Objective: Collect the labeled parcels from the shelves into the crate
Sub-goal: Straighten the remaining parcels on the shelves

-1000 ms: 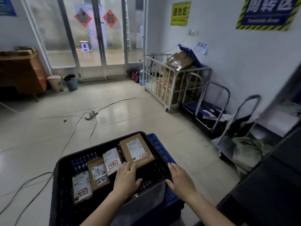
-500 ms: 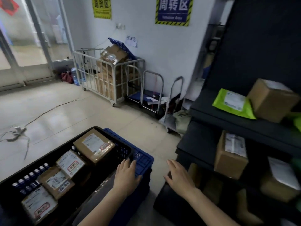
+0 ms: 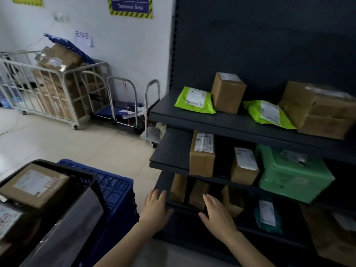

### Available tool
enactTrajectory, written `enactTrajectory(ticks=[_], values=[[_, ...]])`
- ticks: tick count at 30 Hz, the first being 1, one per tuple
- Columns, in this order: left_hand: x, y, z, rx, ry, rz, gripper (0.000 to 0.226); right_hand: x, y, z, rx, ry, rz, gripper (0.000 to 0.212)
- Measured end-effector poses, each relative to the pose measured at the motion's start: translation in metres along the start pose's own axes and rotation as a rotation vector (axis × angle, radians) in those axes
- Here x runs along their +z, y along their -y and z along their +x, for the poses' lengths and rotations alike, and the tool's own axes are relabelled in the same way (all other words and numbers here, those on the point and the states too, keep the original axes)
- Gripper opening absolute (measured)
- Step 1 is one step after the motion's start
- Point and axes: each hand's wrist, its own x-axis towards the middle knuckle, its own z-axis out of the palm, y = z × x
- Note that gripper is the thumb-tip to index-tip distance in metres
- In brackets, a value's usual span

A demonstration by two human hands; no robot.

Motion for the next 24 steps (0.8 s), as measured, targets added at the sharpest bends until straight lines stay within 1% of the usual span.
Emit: enactTrajectory(ticks=[5, 10, 17, 24], values=[[0.025, -0.044, 0.003, 0.003, 0.030, 0.009, 0.069, -0.002, -0.047, -0.017, 0.048, 0.027, 0.032, 0.064], [0.057, -0.069, 0.009, -0.018, 0.031, 0.019, 0.069, 0.004, -0.085, -0.019, 0.049, 0.079, 0.043, 0.063], [0.096, -0.069, 0.031, -0.037, 0.071, 0.045, 0.070, 0.033, -0.108, -0.002, 0.091, 0.121, 0.076, 0.063], [0.143, -0.048, 0.080, -0.007, -0.047, 0.063, 0.068, 0.089, -0.128, 0.049, 0.093, 0.032, 0.113, 0.063]])
